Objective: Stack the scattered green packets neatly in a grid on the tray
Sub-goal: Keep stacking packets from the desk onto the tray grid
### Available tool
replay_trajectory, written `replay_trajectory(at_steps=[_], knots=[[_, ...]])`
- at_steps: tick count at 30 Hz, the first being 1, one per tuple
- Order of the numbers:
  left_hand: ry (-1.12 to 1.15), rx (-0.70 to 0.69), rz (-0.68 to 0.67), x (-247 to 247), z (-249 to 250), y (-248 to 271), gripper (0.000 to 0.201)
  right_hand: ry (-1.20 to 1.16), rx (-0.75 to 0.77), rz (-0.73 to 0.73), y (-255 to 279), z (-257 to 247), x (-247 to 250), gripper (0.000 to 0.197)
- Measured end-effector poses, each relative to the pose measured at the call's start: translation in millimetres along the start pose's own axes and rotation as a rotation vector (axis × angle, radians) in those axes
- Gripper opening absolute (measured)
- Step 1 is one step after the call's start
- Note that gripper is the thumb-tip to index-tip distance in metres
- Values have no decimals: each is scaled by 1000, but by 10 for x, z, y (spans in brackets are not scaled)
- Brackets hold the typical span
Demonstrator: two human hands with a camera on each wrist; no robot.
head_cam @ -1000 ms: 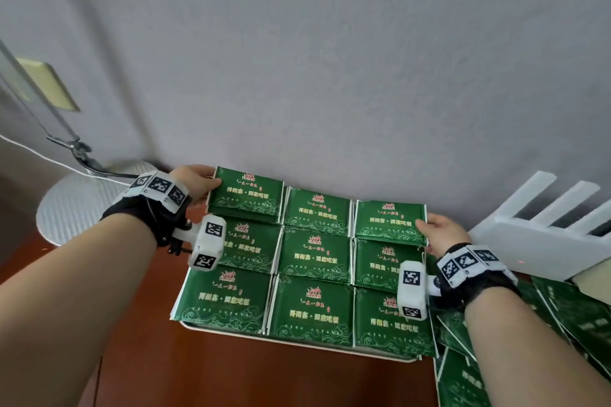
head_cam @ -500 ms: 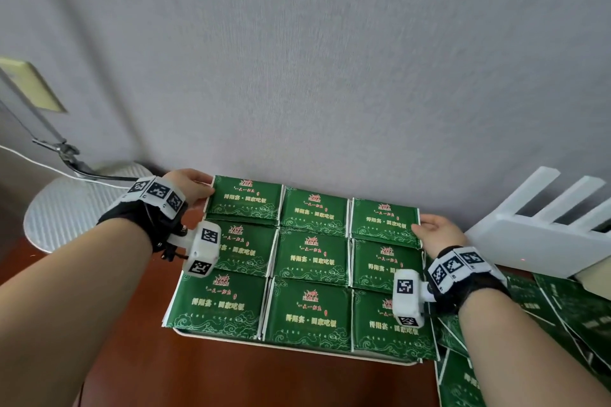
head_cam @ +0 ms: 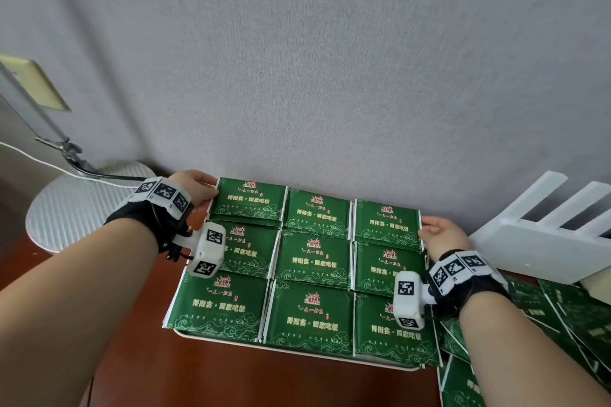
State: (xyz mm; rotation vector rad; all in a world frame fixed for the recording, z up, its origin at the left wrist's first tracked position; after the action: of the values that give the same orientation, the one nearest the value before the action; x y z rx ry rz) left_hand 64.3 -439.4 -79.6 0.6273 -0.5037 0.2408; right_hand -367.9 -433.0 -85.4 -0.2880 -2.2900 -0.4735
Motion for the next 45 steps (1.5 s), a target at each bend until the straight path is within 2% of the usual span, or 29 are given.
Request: replay_trajectory(at_steps=[8,11,15,18,22,26,32,36,41,43,45], knots=[[-46,-29,45,27,45,144,29,44,-6,-8,49,-31,22,31],[-65,-31,62,80,114,336,44,59,8,-13,169,-127,145,37],[-180,-109,87,150,321,848,60,228,86,-60,527,-311,482,50],[-269,-183,71,108,476,1361,65,263,184,-48,911,-419,846,54],[-412,-337,1,-153,595,2064,69,341,297,-35,1430,-285,1399,57],[-570,-509,-119,-694,597,2712,65,409,346,-5,1925,117,1922,57],[-877,-682,-334,-1886,340,3449,52,528,228,-67,2473,1145,2404,56],[-944,-712,-475,-2662,24,3831,49,575,88,-189,2623,1965,2425,57],[-1041,-681,-573,-3330,-330,4184,60,567,-41,-330,2637,2746,2203,63],[-1060,-679,-568,-3520,-379,4296,65,548,-29,-322,2548,2867,2129,63],[-1028,-607,-535,-3680,-381,4349,70,513,0,-265,2422,2898,2083,60]])
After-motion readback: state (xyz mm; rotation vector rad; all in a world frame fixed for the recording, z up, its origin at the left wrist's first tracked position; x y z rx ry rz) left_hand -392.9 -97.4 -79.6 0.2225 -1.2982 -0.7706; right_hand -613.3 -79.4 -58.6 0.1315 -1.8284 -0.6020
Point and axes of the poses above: each hand's wrist, its own y-axis away from the middle knuckle, its own x-axis out of the back of the hand, z = x × y, the point moved 3 cm from there along -y, towards the middle knuckle, and after that the axes turned 1 degree about x, right-handed, at the moved point
